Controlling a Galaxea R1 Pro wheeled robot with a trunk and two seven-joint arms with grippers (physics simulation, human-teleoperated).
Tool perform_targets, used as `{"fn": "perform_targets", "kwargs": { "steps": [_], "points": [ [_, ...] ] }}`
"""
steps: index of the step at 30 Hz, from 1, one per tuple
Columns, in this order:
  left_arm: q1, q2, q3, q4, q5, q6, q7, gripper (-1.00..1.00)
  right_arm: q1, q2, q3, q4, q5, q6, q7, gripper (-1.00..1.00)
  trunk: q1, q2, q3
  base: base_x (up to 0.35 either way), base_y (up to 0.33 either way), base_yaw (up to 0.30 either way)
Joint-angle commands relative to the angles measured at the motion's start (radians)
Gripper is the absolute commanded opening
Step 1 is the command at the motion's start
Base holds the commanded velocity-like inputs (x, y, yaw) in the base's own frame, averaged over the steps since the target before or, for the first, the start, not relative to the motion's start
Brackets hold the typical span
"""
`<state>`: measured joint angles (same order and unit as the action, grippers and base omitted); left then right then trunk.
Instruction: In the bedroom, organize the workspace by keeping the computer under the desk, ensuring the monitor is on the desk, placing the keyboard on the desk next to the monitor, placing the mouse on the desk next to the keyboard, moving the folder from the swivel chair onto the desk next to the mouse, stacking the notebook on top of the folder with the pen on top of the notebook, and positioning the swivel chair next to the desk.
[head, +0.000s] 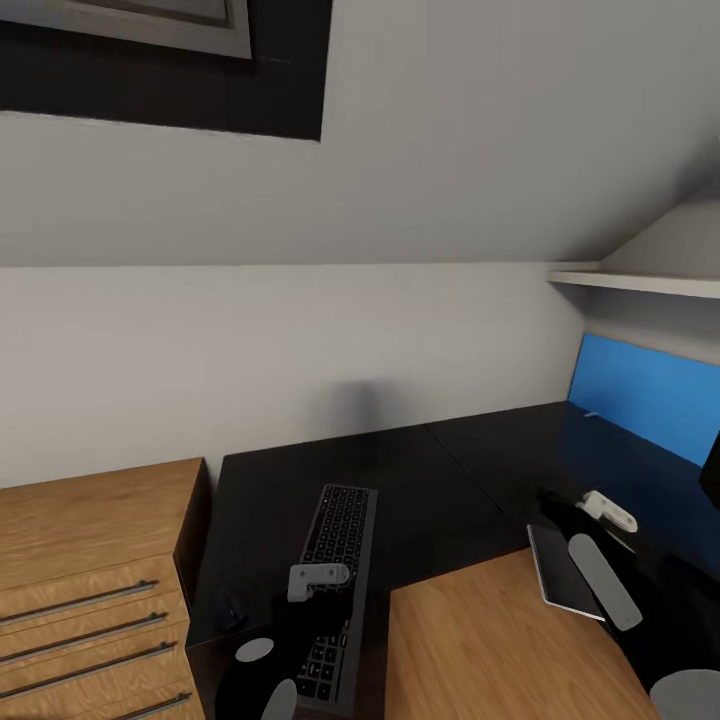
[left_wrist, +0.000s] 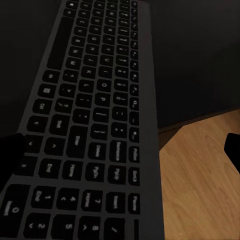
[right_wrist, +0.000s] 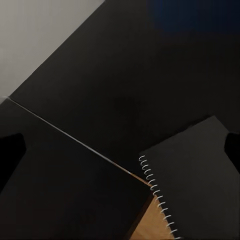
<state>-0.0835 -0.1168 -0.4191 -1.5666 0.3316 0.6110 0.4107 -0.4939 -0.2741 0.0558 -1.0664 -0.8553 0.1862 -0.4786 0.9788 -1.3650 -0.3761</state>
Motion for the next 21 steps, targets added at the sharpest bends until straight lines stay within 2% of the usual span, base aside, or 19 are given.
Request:
{"fn": "perform_targets", "kwargs": {
  "steps": [1, 3, 6, 7, 9, 11, 12, 21],
  "points": [
    [-0.001, 0.0, -0.001, -0.001, 0.011, 0.002, 0.01, 1.0, 0.009, 0.0, 0.003, -0.018, -0.005, 0.007, -0.008, 1.0, 0.0, -0.001, -0.001, 0.0, 0.0, 0.0],
    [-0.001, 0.0, -0.001, -0.001, 0.011, 0.002, 0.01, 1.0, 0.024, 0.005, 0.003, -0.044, -0.006, 0.018, -0.008, 1.0, 0.0, -0.001, -0.001, 0.0, 0.0, 0.0],
    [-0.001, 0.0, -0.001, 0.007, 0.01, 0.0, 0.01, 1.0, 0.047, 0.026, 0.002, -0.098, -0.008, 0.049, -0.009, 1.0, 0.0, -0.001, -0.001, 0.0, 0.0, 0.0],
    [-0.001, 0.0, -0.001, 0.011, 0.01, 0.0, 0.009, 1.0, 0.056, 0.048, 0.001, -0.126, -0.021, 0.084, -0.015, 1.0, 0.0, -0.001, -0.001, -0.042, 0.0, 0.0],
    [-0.001, 0.0, -0.001, 0.012, 0.01, 0.0, 0.009, 1.0, 0.057, 0.053, 0.001, -0.128, -0.037, 0.088, -0.016, 1.0, 0.0, -0.001, -0.001, -0.087, 0.0, 0.0],
    [-0.001, 0.0, -0.001, 0.012, 0.01, 0.0, 0.009, 1.0, 0.057, 0.058, 0.001, -0.128, -0.067, 0.099, -0.017, 1.0, 0.0, -0.001, -0.001, -0.195, 0.0, 0.0],
    [-0.001, 0.0, -0.001, 0.014, 0.011, -0.001, 0.009, 1.0, 0.058, 0.065, 0.002, -0.098, -0.126, 0.141, -0.01, 1.0, 0.0, -0.001, -0.001, -0.327, 0.0, 0.0],
    [-0.001, 0.0, -0.001, 0.014, 0.011, -0.001, 0.008, 1.0, 0.058, 0.065, 0.001, -0.096, -0.126, 0.14, -0.008, 1.0, 0.0, -0.001, -0.001, -0.328, 0.0, 0.0]
  ]
}}
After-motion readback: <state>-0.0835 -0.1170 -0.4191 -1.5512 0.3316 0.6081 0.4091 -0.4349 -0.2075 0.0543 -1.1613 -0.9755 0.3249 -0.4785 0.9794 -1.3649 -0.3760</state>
